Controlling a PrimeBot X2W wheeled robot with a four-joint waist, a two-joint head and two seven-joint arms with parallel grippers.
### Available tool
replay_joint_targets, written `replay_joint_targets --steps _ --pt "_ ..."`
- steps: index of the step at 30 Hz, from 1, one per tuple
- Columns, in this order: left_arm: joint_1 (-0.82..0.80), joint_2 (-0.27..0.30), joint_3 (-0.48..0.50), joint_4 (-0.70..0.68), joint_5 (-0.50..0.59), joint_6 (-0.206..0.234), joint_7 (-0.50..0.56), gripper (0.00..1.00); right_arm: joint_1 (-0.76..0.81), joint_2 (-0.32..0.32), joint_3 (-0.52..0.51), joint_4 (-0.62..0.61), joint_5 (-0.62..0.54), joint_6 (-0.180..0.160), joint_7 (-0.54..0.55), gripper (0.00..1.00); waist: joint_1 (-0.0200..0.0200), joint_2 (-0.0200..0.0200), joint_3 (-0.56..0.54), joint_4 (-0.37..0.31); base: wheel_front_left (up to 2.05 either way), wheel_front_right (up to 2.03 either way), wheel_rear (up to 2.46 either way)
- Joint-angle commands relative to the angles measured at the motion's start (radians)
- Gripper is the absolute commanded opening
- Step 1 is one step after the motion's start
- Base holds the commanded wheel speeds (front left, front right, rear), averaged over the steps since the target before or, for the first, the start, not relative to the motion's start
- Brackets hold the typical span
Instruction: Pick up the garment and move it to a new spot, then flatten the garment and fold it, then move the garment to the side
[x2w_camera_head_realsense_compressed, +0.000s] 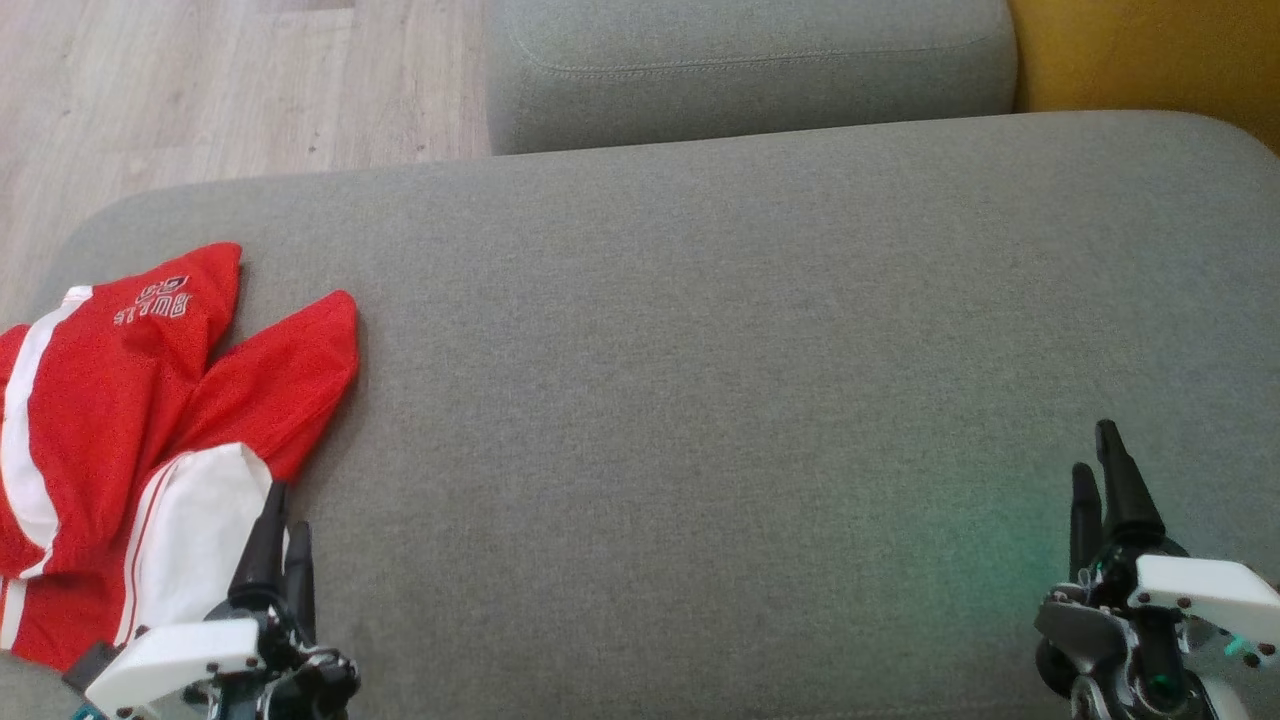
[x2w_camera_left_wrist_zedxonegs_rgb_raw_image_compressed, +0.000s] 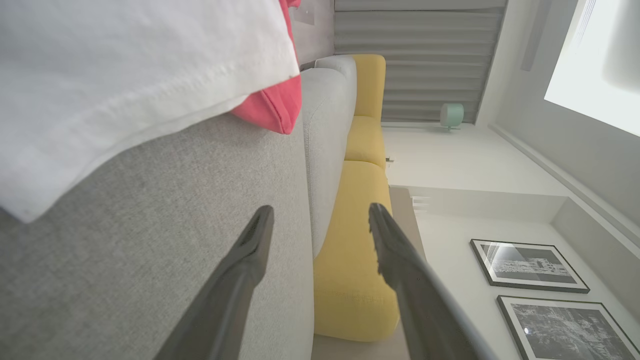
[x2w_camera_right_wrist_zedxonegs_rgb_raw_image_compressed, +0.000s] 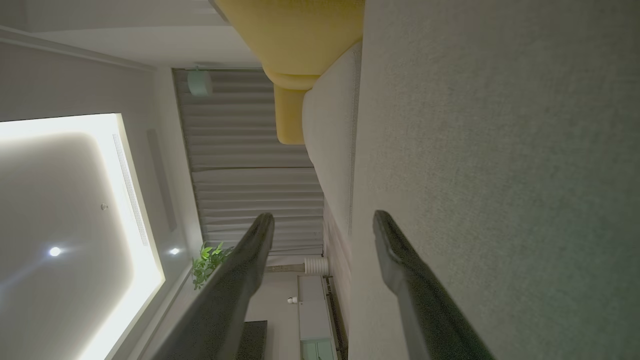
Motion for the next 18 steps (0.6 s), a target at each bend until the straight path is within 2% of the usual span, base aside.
replay_joint_targets --steps 1,8,18 --pt "-0.058 0.011 0.001 -0.044 0.014 -0.005 -0.010 1.00 -0.060 -0.007 0.017 -0.050 -0.010 0.000 -0.012 1.00 0.0000 0.0000 0.000 0.001 0.00 0.00 0.00" --pt "-0.063 0.011 -0.002 -0.064 0.056 -0.005 -0.031 1.00 -0.067 -0.019 0.051 -0.075 -0.035 0.000 -0.035 1.00 0.0000 0.0000 -0.001 0.004 0.00 0.00 0.00" --pt "-0.070 0.012 -0.001 -0.086 0.187 -0.005 -0.057 1.00 -0.080 -0.038 0.101 -0.090 -0.140 0.000 -0.063 1.00 0.0000 0.0000 -0.002 0.004 0.00 0.00 0.00"
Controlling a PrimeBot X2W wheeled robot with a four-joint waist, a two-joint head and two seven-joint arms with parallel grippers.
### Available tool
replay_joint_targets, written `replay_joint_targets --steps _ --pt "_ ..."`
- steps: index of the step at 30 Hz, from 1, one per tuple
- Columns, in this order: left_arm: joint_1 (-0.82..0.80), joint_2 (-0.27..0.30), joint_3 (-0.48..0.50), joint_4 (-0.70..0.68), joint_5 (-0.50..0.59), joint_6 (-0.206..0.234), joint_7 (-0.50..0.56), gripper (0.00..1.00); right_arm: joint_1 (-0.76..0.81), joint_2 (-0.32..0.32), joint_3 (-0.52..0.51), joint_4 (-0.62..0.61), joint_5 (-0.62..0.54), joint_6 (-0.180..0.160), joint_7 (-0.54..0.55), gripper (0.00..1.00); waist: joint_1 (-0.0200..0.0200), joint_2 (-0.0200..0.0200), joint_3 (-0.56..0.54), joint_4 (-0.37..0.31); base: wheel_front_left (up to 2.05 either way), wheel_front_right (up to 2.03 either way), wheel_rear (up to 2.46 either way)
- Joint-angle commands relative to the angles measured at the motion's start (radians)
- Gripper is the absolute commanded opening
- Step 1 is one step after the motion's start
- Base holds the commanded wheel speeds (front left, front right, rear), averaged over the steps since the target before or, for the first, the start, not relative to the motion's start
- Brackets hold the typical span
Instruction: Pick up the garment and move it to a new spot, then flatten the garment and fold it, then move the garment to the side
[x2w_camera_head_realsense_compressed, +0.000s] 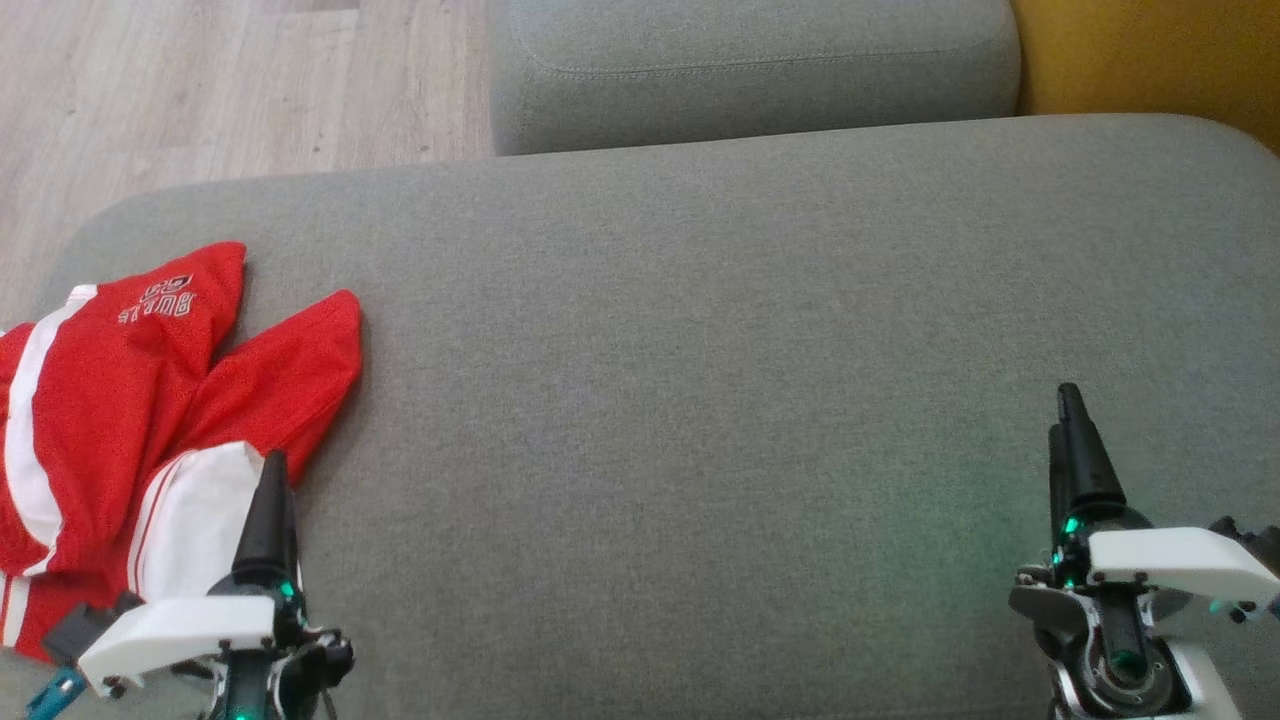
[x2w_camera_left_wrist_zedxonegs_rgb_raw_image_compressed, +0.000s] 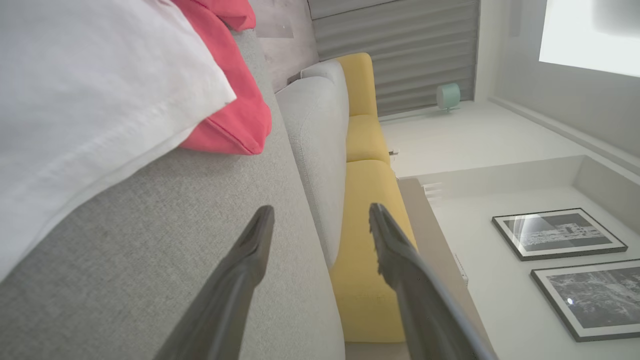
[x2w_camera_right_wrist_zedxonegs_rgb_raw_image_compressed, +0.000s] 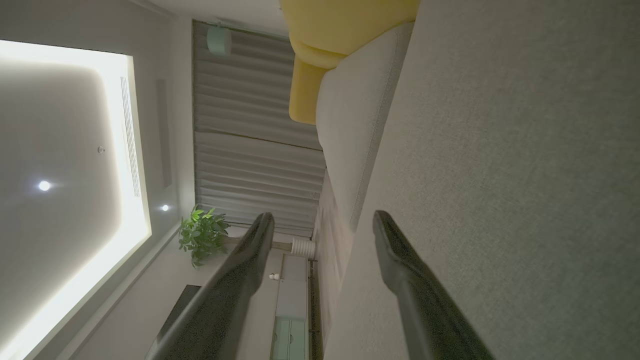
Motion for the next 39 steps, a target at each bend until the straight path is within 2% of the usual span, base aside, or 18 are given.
replay_joint_targets --steps 1,17,28,39 --pt "-0.056 0.012 0.003 -0.049 0.044 -0.002 -0.014 1.00 -0.060 -0.023 0.026 -0.042 -0.035 0.000 -0.014 1.00 0.0000 0.0000 -0.001 0.000 0.00 0.00 0.00" --pt "-0.066 0.014 -0.032 -0.092 0.365 0.019 -0.060 1.00 -0.078 -0.030 0.091 -0.072 -0.272 0.000 -0.061 1.00 0.0000 0.0000 -0.001 -0.005 0.00 0.00 0.00" --pt "-0.068 0.016 -0.050 -0.107 0.612 0.046 -0.092 1.00 -0.081 -0.030 0.091 -0.052 -0.530 0.000 -0.093 1.00 0.0000 0.0000 -0.002 -0.007 0.00 0.00 0.00" --pt "-0.070 0.017 -0.062 -0.115 0.758 0.062 -0.122 1.00 -0.082 -0.015 0.070 -0.006 -0.709 0.000 -0.123 1.00 0.0000 0.0000 -0.005 -0.008 0.00 0.00 0.00"
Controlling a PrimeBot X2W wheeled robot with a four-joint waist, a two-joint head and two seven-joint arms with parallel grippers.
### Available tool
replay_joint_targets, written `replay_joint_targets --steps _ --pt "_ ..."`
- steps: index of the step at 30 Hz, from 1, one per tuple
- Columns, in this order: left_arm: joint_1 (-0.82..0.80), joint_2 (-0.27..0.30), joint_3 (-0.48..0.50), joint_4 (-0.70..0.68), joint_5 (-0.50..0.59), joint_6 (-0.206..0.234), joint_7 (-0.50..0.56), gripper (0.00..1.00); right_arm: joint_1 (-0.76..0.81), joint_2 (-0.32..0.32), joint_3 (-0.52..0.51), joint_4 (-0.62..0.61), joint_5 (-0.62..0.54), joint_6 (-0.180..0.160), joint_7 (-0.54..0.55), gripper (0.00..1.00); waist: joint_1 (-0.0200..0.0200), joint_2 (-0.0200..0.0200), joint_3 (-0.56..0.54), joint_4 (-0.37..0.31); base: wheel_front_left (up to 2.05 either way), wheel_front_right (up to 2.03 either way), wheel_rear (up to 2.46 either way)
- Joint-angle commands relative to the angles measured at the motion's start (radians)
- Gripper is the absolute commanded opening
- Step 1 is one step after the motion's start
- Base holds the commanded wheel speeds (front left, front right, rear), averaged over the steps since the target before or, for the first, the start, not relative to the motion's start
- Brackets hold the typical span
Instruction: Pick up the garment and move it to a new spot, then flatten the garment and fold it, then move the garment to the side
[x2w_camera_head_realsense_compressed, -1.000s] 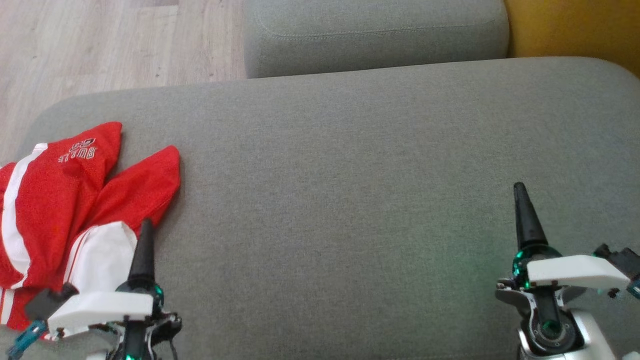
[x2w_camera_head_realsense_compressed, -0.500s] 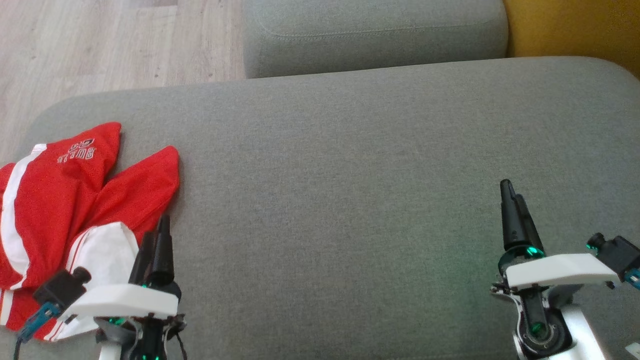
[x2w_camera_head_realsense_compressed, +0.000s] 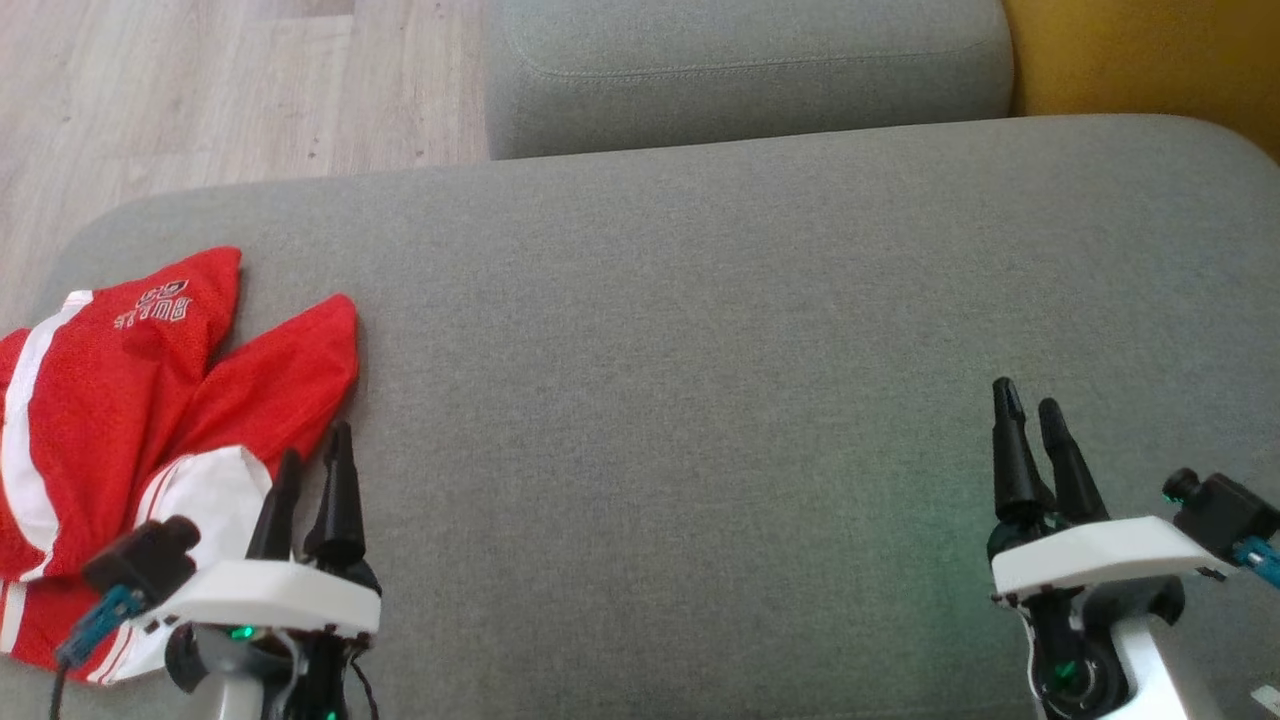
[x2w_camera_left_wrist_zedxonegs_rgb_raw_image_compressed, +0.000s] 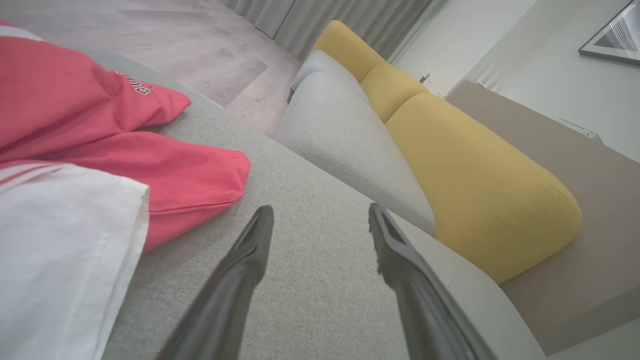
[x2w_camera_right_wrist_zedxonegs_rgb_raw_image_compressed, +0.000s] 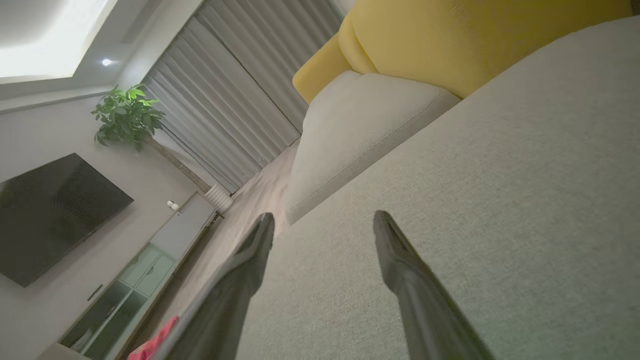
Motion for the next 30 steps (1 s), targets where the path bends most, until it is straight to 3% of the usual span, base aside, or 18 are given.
replay_joint_targets --steps 1,30 --pt "-0.065 0.015 0.009 -0.039 0.035 0.003 -0.013 1.00 -0.064 -0.001 0.011 -0.028 -0.035 0.000 -0.014 1.00 0.0000 0.0000 0.000 0.000 0.00 0.00 0.00" --pt "-0.082 0.019 0.003 -0.061 0.385 0.019 -0.098 1.00 -0.100 0.014 0.052 0.026 -0.392 -0.001 -0.100 1.00 0.0000 0.0000 -0.003 0.003 0.00 0.00 0.00"
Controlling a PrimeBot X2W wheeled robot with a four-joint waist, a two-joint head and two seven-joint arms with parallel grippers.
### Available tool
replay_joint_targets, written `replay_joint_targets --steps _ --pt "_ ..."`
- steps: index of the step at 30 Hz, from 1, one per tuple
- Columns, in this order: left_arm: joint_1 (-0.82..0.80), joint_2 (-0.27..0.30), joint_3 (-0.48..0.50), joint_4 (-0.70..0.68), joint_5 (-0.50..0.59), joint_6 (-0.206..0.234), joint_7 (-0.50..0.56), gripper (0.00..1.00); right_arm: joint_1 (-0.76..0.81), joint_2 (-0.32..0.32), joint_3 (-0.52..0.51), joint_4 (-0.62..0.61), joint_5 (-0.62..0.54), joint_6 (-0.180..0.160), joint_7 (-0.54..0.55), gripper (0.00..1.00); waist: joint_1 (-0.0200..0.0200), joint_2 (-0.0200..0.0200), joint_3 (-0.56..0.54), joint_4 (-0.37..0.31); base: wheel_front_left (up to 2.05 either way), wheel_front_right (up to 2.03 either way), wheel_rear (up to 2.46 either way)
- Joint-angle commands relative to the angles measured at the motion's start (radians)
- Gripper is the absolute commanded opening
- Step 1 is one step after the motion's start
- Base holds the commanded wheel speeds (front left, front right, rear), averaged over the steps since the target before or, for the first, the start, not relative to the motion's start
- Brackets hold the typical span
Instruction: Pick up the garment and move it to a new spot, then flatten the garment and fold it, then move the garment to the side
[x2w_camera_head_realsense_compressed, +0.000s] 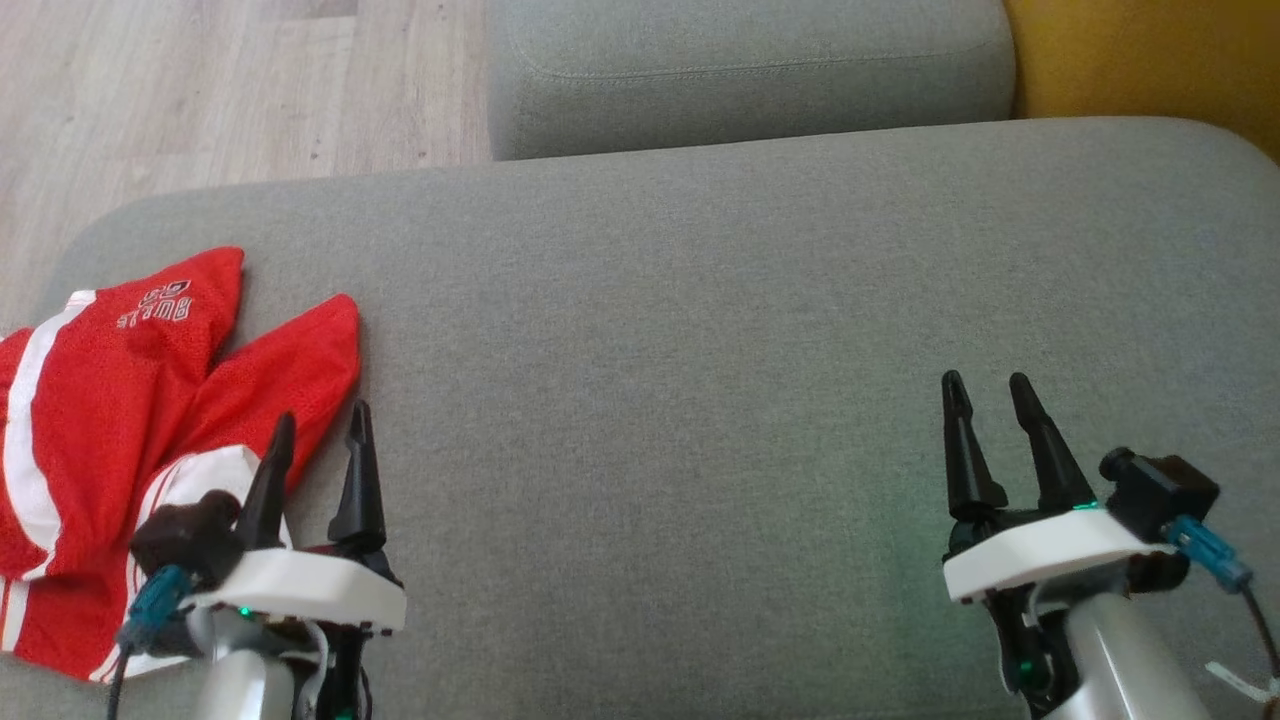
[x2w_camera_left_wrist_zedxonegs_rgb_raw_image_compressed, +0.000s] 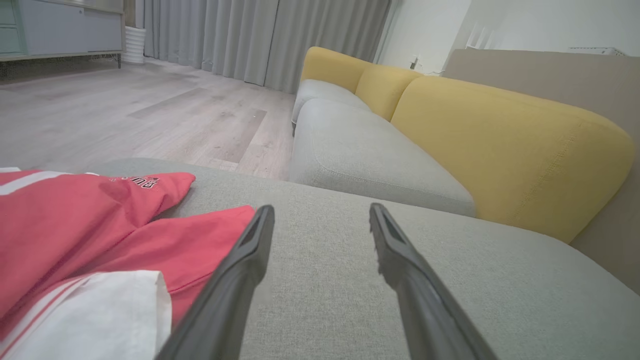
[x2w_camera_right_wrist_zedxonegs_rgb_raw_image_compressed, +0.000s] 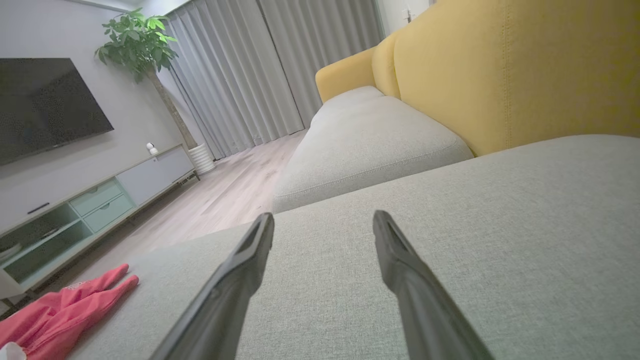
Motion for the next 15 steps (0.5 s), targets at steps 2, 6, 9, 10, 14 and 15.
replay_joint_targets --steps 2,6,9,10,14,15 --pt "-0.065 0.017 0.021 -0.046 0.048 0.008 -0.018 1.00 -0.057 0.003 0.026 -0.035 -0.046 -0.001 -0.018 1.00 0.0000 0.0000 -0.001 0.000 0.00 0.00 0.00" --pt "-0.068 0.018 0.018 -0.054 0.095 0.012 -0.030 1.00 -0.057 0.003 0.026 -0.038 -0.092 -0.001 -0.030 1.00 0.0000 0.0000 -0.002 0.000 0.00 0.00 0.00" --pt "-0.067 0.018 0.018 -0.057 0.131 0.014 -0.039 1.00 -0.059 0.003 0.026 -0.039 -0.126 -0.001 -0.039 1.00 0.0000 0.0000 -0.001 -0.001 0.00 0.00 0.00" --pt "-0.067 0.018 0.018 -0.056 0.142 0.014 -0.041 1.00 -0.060 0.004 0.027 -0.039 -0.137 -0.001 -0.042 1.00 0.0000 0.0000 -0.002 -0.001 0.00 0.00 0.00" --pt "-0.072 0.019 0.016 -0.050 0.189 0.017 -0.053 1.00 -0.065 0.004 0.034 -0.037 -0.180 -0.001 -0.054 1.00 0.0000 0.0000 -0.002 -0.002 0.00 0.00 0.00" --pt "-0.072 0.019 0.016 -0.050 0.189 0.017 -0.053 1.00 -0.065 0.004 0.034 -0.037 -0.180 -0.001 -0.054 1.00 0.0000 0.0000 -0.002 -0.002 0.00 0.00 0.00"
